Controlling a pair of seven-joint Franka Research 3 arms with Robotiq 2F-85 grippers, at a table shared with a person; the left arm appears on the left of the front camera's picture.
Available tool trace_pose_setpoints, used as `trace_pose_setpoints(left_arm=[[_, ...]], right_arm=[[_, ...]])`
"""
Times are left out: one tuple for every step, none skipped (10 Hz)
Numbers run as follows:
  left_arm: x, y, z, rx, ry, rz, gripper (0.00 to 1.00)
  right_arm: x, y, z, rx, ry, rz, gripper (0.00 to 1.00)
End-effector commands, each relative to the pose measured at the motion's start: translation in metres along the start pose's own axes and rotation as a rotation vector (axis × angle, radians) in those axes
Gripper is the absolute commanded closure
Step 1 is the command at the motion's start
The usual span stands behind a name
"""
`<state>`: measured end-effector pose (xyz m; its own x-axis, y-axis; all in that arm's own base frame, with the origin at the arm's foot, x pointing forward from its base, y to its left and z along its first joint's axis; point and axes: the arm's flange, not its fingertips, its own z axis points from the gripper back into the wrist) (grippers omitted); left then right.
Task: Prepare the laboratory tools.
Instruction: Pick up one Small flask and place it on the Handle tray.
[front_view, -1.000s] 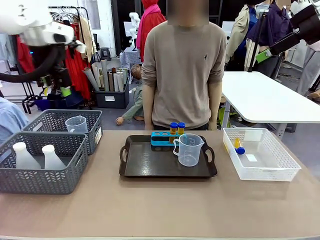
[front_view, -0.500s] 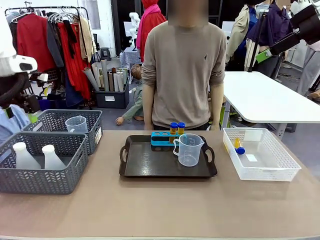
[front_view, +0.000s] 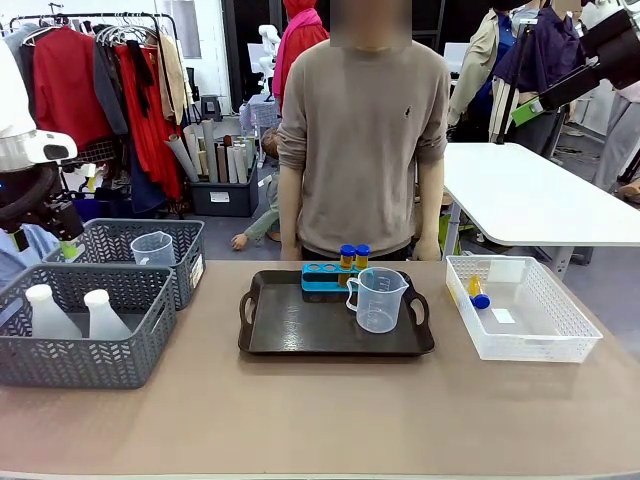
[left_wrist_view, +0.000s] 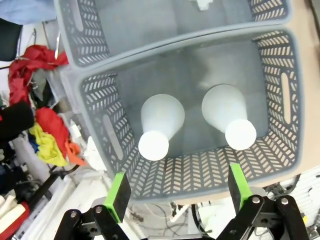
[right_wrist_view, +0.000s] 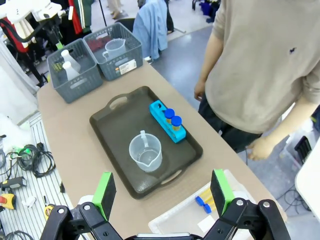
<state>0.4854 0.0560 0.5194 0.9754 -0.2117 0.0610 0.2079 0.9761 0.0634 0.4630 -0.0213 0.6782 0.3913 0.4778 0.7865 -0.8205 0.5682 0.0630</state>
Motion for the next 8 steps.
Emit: trace_pose_setpoints(left_arm=[[-0.005,0.006,0.002,-0.003,0.004,0.004,0.00],[-0.005,0.006,0.002,-0.003,0.004,0.004,0.00],[-0.001,0.002,0.000,-0.001,0.002,0.004,0.00],[-0.003,0.020,-0.007,-0.059,0.045,-0.033,0.00],[-0.002,0.032,-0.016,-0.078,0.041,0.001,0.00],[-0.004,0.039,-0.029,-0.094,0.040,0.019,0.00],[-0.007,0.046,-0.039,-0.099,0.036,0.032,0.00],[-0.009,0.051,-0.049,-0.080,0.014,0.032,0.00]], right_arm=[[0.002,0.002,0.000,0.007,-0.009,0.003,0.00],[0.002,0.002,0.000,0.007,-0.009,0.003,0.00],[0.002,0.002,0.000,0.007,-0.009,0.003,0.00],[0.002,0.002,0.000,0.007,-0.009,0.003,0.00],[0.002,0.002,0.000,0.007,-0.009,0.003,0.00],[0.002,0.002,0.000,0.007,-0.009,0.003,0.00],[0.002,0.002,0.000,0.007,-0.009,0.003,0.00],[0.002,0.002,0.000,0.007,-0.009,0.003,0.00]])
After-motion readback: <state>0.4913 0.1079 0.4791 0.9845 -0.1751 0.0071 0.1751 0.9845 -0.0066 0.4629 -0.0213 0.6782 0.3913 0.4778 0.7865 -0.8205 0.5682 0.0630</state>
